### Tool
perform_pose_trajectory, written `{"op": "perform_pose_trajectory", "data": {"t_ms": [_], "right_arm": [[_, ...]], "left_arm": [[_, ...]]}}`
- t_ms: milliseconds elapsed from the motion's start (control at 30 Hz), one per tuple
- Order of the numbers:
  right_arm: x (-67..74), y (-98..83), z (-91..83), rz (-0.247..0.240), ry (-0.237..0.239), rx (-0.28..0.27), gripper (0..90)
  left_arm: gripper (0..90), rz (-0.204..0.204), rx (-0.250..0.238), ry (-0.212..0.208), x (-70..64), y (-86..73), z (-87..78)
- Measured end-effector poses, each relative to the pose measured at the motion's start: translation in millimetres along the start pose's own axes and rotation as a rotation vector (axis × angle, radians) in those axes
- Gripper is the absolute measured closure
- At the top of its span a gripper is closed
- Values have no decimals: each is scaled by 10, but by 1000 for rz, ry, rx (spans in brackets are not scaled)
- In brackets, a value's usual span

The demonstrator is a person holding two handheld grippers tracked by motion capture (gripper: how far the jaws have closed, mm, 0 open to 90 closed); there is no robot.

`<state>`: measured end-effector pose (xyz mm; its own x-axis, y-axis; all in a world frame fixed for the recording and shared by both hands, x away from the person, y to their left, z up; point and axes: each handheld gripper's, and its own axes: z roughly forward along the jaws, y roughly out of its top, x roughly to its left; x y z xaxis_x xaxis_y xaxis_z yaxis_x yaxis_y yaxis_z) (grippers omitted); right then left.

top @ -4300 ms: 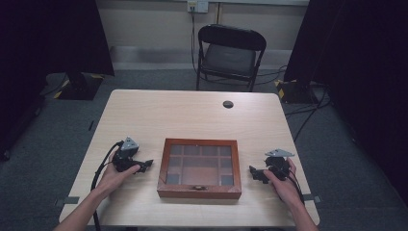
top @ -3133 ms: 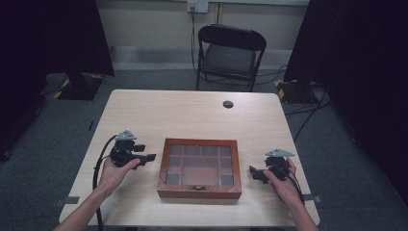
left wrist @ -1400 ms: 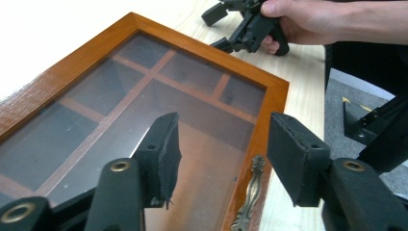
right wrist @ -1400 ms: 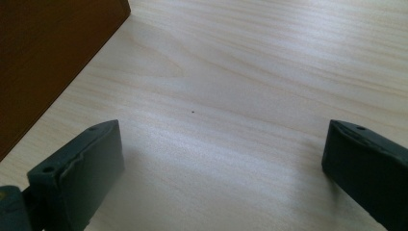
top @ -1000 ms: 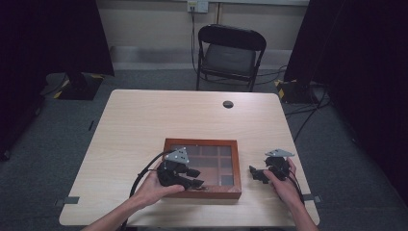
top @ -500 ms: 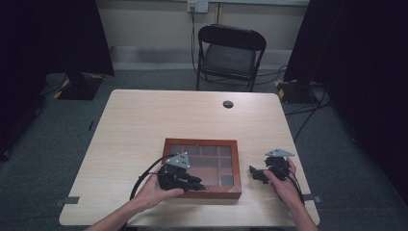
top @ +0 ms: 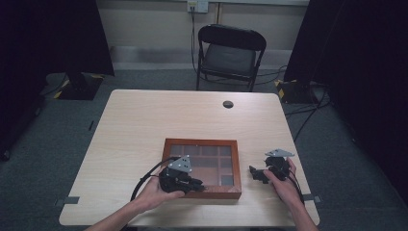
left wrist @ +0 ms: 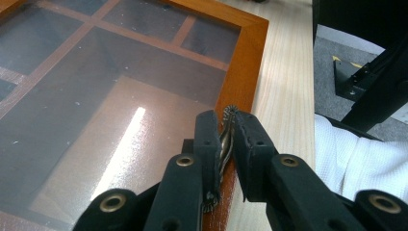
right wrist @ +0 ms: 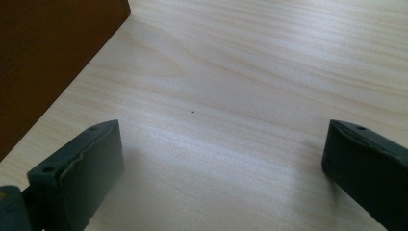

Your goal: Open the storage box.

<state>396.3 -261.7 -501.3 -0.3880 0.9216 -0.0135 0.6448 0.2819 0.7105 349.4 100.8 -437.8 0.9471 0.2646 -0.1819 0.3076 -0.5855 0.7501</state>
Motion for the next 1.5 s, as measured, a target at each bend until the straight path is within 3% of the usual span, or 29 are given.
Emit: {"op": "perform_pose_trajectory", "data": {"t_ms": [433,900,933,1200,1500], "right_arm": [[0,0,0,0,0,0,1],[0,0,0,0,1,0,1],[0,0,0,0,0,0,1],[-2,0,0,-2,1,0,1],[0,1,0,0,0,0,1]], "left_arm": [[810,-21,20,-28,43,23,-2],[811,-51,10,-49,68,22,3],[811,-51,27,-46,71,29,-9],[811,-77,9,-57,83,38,-12],[812,-66,-4,-62,81,93,-71]]}}
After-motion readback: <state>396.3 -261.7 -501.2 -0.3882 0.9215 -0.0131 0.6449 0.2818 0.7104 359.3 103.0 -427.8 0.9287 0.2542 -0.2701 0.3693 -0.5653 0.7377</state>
